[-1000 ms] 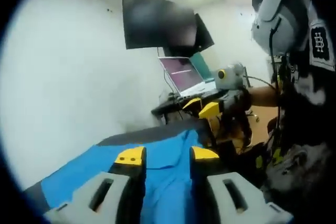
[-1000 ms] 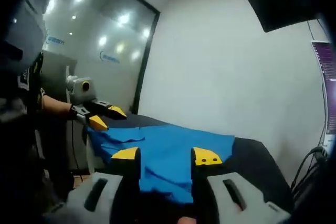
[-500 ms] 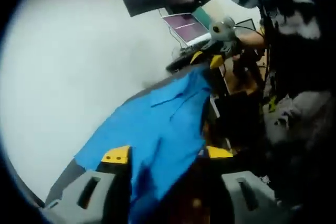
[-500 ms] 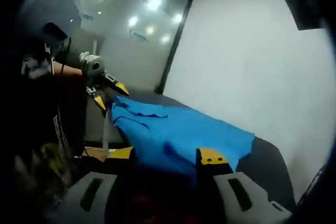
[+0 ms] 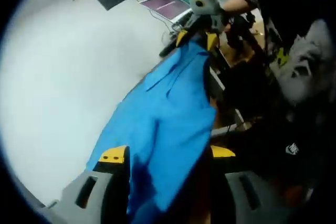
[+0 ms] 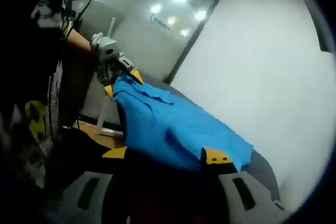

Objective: Spread out the cloth and fold it

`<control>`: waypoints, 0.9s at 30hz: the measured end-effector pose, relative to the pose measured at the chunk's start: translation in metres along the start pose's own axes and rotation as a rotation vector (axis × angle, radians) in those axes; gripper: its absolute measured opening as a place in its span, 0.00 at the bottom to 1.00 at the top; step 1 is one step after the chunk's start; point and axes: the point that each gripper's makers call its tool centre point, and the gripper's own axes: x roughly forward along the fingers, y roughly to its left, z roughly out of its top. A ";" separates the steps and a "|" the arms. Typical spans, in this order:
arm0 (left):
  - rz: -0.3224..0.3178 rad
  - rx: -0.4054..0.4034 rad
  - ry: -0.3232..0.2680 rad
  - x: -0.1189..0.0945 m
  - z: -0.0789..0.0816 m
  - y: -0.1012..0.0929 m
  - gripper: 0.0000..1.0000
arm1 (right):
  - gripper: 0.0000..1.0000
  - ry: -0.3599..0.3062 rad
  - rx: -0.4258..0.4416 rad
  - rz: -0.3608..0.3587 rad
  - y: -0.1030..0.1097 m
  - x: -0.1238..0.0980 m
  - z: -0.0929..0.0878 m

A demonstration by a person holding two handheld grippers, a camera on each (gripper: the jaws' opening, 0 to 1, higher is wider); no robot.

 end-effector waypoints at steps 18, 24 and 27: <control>0.073 -0.517 -0.184 -0.013 -0.008 0.042 0.54 | 0.42 -0.002 0.273 -0.089 -0.039 -0.009 -0.011; 0.065 -0.400 -0.134 -0.015 -0.012 0.039 0.53 | 0.42 0.039 0.226 -0.048 -0.028 -0.013 -0.015; 0.062 -0.372 -0.131 -0.022 -0.015 0.043 0.53 | 0.41 0.037 0.262 -0.040 -0.033 -0.010 -0.012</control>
